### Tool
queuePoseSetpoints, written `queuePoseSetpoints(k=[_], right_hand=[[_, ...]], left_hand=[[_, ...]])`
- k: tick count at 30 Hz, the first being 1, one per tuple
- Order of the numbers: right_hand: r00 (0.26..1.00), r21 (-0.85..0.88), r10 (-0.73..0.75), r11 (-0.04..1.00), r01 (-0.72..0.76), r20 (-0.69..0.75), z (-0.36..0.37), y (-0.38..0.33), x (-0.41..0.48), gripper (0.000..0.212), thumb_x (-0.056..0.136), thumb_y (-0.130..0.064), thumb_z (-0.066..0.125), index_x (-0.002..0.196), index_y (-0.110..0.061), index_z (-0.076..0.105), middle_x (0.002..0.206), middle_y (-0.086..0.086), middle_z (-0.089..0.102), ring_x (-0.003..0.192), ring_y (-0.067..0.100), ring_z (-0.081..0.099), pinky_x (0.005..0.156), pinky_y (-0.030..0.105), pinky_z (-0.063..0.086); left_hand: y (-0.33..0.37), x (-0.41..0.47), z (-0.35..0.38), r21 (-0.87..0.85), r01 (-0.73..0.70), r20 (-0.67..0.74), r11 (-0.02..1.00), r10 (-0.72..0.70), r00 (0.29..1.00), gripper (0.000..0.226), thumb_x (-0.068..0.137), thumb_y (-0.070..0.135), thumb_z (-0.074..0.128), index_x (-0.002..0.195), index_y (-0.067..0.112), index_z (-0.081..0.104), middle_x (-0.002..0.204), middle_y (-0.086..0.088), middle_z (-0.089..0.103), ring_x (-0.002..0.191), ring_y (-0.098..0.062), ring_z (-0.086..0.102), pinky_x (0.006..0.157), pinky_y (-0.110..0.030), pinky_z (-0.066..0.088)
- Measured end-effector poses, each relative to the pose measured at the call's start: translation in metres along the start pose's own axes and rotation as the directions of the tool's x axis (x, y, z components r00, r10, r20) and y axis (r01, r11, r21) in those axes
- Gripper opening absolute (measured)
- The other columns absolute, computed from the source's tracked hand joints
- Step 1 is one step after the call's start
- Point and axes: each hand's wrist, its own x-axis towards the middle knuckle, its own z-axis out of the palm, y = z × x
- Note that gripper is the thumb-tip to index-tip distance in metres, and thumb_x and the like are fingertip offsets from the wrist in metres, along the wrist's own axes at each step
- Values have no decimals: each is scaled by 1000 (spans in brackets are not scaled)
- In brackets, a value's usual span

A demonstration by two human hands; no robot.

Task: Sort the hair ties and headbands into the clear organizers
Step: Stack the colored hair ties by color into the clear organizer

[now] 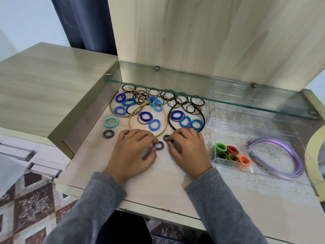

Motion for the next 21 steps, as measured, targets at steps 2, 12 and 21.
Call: queuePoseSetpoints(k=[2, 12, 21], right_hand=[[1000, 10, 6, 1000, -5, -9, 0, 0, 0, 11, 89, -29, 60, 96, -23, 67, 98, -9, 61, 92, 16, 50, 79, 37, 41], [991, 152, -130, 979, 132, -27, -1, -9, -4, 11, 89, -30, 60, 95, -24, 67, 101, -15, 64, 97, 11, 52, 82, 31, 35], [980, 122, -195, 973, 198, -31, 0, -9, -4, 11, 90, -29, 60, 95, -23, 68, 100, -12, 65, 97, 14, 54, 82, 36, 39]], left_hand=[[1, 0, 0, 5, 3, -17, 1000, -3, 1000, 20, 80, 31, 54, 95, 28, 68, 102, 14, 66, 100, -13, 61, 88, -30, 32], [-2, 0, 0, 79, 180, -176, 980, -164, 971, 20, 77, 19, 61, 96, 25, 66, 101, 9, 66, 97, -16, 60, 86, -34, 35], [-4, -1, 2, 91, 307, -192, 947, -285, 939, 20, 77, 23, 56, 95, 25, 63, 103, 8, 65, 98, -17, 59, 87, -37, 36]])
